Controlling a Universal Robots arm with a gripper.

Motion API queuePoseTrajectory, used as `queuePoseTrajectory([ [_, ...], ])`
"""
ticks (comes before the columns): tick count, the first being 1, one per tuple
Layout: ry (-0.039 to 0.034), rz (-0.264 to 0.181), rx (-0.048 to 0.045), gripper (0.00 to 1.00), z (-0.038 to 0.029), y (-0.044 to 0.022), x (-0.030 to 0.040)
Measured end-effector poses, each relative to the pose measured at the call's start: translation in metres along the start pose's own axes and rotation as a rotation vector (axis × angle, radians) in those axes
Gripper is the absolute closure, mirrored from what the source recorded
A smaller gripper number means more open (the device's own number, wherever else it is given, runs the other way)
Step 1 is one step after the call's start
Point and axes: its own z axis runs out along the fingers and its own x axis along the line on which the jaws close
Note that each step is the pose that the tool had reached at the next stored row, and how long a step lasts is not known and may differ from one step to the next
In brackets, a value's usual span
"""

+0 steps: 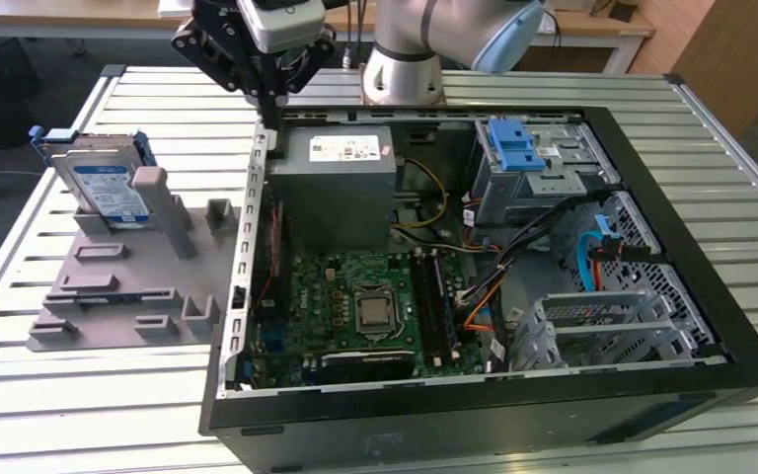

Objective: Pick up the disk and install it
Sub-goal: 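Reach for the disk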

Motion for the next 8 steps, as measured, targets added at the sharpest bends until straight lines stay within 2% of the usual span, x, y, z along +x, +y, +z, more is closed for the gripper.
queuePoseTrajectory([
  [8,0.0000,0.000,0.0000,0.89,0.0001,-0.0002,0.0038],
])
